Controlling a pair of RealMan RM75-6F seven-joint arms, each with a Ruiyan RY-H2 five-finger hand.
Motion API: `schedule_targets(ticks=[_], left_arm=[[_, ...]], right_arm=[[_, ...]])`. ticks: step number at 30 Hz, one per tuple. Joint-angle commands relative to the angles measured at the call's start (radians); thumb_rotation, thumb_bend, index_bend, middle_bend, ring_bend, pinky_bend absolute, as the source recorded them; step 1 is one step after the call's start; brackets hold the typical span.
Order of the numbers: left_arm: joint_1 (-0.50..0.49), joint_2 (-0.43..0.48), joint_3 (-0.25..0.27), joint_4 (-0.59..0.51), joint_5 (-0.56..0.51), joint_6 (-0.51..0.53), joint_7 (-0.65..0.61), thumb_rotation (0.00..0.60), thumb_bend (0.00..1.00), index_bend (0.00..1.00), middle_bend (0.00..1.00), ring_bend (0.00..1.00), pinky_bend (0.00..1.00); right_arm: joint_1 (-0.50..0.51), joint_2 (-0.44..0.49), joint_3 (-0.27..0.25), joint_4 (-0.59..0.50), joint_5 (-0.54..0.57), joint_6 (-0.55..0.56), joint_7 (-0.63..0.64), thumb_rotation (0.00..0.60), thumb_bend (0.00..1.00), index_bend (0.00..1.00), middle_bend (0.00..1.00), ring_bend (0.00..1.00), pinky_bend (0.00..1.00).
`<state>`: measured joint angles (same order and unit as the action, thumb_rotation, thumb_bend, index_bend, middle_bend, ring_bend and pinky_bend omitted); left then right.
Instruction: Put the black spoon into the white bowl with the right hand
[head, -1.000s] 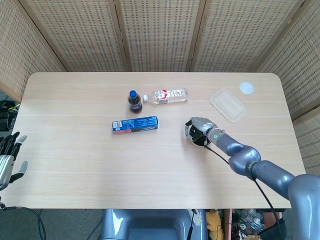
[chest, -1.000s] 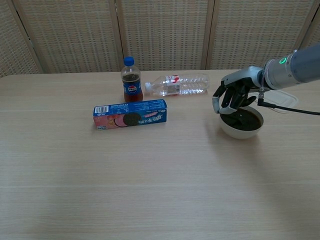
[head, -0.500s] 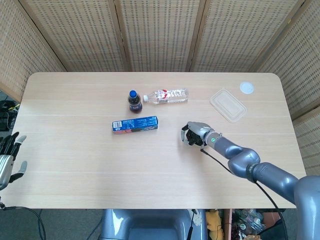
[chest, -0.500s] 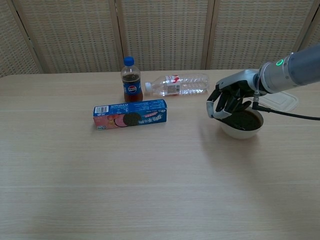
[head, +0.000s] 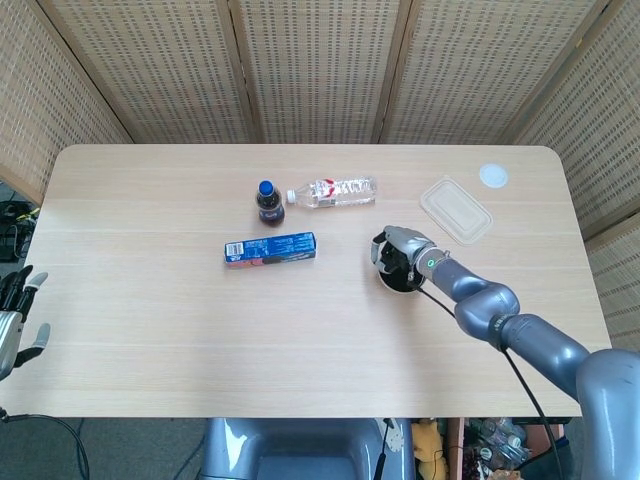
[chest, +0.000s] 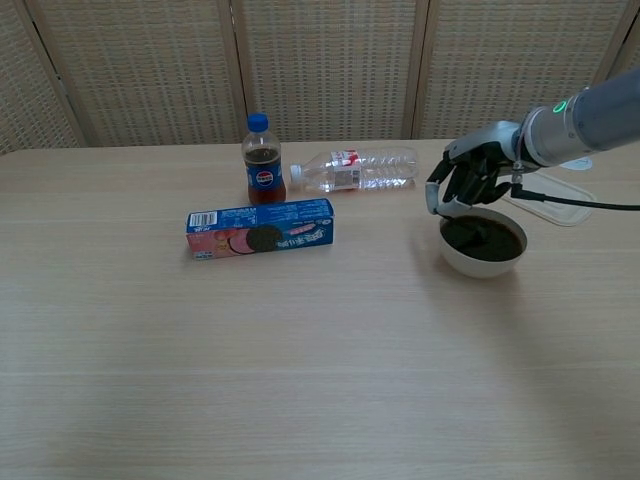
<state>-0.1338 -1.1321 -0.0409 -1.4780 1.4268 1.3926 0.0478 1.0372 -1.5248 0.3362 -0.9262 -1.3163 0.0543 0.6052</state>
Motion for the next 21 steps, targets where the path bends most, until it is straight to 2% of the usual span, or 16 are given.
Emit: schedule_targets(ticks=[1,12,21], left_arm=[[-0.003,0.002,-0.002,-0.003,0.001,-0.001,0.002,0.600,0.46,0.08,0.00,0.00,0.00],[-0.004,0.001,0.000,-0.005,0.008,-0.001,0.002,0.600,0.46,0.08,0.00,0.00,0.00],[0.007,0.004,0.001,-0.002,0.000,0.006,-0.001,0.600,0.46,0.08,0.00,0.00,0.00]], right_arm=[[-0.012,0.010,0.006,-0.007,0.009,-0.012,-0.018,0.600,0.68,0.67,0.85,0.91,1.00],[-0.038,0.034,0.047,-0.090,0.043,-0.052,-0.100,0.600,0.68,0.67,0.85,0.92,1.00],[-0.026,-0.013,0.112,-0.033,0.082,-0.062,-0.159,0.600,0.68,0.67,0.85,0.92,1.00]])
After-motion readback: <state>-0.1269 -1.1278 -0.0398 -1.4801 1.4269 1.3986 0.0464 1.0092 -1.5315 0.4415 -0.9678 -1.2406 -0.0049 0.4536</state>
